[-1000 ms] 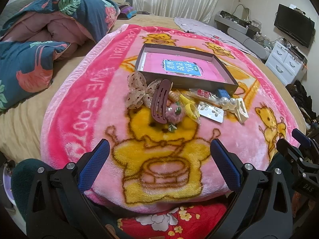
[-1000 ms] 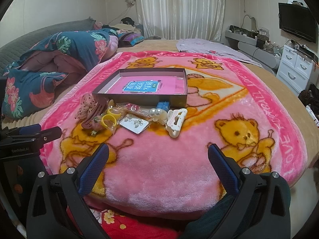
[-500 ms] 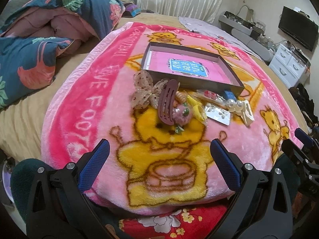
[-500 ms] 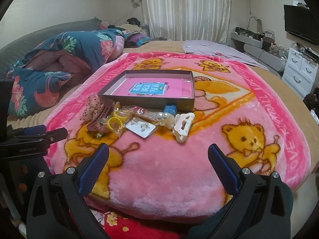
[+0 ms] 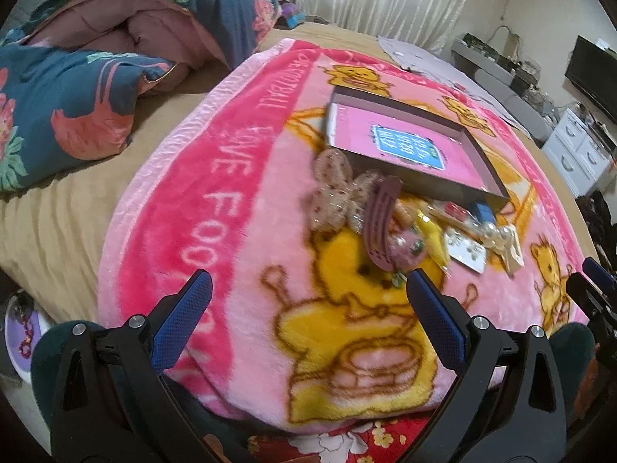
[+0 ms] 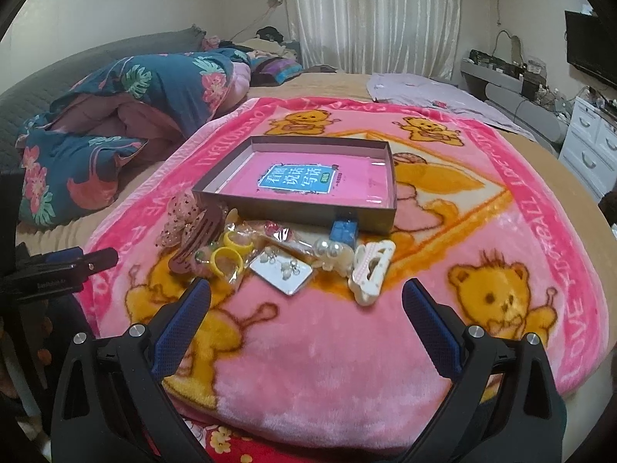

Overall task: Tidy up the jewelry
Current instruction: 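Grasp the maroon hair clip with the left tool while the right tool grasps the white claw clip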

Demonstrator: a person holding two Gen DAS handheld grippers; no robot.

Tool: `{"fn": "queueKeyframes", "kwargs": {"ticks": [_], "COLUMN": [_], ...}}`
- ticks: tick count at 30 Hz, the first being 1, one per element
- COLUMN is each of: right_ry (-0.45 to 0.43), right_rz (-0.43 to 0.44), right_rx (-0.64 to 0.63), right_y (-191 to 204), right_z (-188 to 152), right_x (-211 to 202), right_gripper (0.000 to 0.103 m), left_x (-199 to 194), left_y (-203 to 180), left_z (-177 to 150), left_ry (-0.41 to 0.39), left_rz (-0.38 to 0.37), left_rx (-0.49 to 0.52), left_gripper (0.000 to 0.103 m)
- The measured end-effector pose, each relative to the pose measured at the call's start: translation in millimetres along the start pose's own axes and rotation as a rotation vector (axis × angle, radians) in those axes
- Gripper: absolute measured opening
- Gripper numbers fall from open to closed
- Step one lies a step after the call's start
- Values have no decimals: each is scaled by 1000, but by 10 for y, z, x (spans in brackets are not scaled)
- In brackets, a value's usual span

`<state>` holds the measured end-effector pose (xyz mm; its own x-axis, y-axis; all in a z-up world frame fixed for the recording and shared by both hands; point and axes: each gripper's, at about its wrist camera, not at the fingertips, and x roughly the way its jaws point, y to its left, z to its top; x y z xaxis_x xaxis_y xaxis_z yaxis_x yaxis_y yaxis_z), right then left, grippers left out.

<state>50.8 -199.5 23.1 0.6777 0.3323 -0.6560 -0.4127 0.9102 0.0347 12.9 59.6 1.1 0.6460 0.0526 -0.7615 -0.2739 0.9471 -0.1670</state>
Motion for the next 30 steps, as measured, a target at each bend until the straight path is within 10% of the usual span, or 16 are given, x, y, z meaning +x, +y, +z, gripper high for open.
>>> {"fn": "queueKeyframes", "kwargs": {"ticks": [30], "right_ry": [65], "right_rz": [0], "right_rx": [-46], "right_y": [-251], "right_z": [324], "right_x": [565], "right_gripper": [99], "left_x": [505], "left_y": [-468], "left_z": [502], "left_ry": [67], "left_rz": [-119], "left_rx": [134], "left_gripper": [94]}}
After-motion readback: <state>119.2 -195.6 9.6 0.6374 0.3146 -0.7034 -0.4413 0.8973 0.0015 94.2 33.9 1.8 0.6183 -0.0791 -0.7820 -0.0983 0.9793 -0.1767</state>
